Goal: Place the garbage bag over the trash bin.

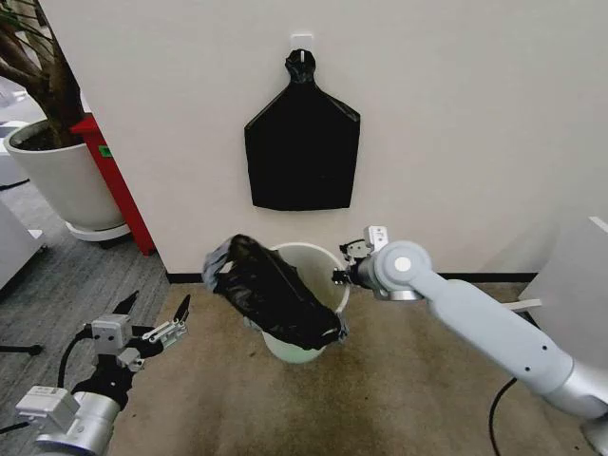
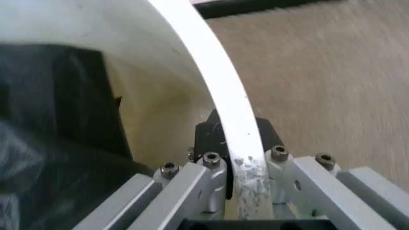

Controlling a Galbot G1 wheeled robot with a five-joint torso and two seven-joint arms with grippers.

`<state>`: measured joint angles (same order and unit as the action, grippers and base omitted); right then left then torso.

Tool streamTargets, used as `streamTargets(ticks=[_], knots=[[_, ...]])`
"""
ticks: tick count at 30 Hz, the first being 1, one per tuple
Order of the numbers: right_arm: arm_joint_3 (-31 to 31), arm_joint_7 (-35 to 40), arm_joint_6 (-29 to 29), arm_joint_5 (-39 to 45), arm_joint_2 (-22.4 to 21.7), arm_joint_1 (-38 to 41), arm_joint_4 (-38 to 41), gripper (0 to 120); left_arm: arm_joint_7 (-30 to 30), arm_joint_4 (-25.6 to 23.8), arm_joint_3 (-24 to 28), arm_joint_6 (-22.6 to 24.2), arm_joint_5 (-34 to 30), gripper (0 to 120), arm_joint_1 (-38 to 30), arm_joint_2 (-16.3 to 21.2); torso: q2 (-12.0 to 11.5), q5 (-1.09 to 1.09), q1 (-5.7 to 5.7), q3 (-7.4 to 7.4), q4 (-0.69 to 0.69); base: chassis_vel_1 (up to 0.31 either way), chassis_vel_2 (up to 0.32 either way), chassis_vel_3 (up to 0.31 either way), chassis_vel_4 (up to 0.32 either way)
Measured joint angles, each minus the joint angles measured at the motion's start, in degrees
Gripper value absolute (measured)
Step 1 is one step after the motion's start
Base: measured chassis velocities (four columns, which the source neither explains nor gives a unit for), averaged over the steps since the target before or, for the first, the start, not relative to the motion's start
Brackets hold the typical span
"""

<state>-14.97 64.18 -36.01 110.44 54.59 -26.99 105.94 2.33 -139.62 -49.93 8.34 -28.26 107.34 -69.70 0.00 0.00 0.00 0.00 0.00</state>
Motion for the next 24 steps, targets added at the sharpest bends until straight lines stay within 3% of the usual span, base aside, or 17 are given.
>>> streamTargets(ticks=[3, 10, 20, 24], knots=[[5.2, 7.1, 7.1, 2.2, 0.6, -5.5, 3.9, 0, -0.1, 0.7, 0.5, -0.1, 0.1, 100, -0.9, 0.0, 0.0, 0.00, 0.00, 0.00, -0.02, 0.000, 0.000, 0.000, 0.000], [11.3, 13.0, 14.3, 0.7, 2.6, -13.0, 7.9, 0, -1.1, 1.6, 1.6, -0.1, 0.1, 100, -1.3, 0.1, 0.0, 0.00, 0.00, 0.00, 0.00, 0.000, 0.000, 0.000, 0.000], [12.7, 14.3, 17.8, -6.9, 5.2, -22.4, 10.4, 0, -4.2, 4.1, 3.5, -0.4, 0.0, 100, -2.0, 0.2, 0.0, 0.00, 0.00, 0.00, 0.00, 0.000, 0.000, 0.000, 0.000], [14.0, 12.4, 17.8, -14.2, 7.1, -26.9, 10.3, 0, -4.5, 5.0, 4.1, -1.5, 0.1, 100, -2.2, 0.2, 0.0, -0.01, 0.00, -0.01, 0.00, 0.000, 0.000, 0.000, 0.000]])
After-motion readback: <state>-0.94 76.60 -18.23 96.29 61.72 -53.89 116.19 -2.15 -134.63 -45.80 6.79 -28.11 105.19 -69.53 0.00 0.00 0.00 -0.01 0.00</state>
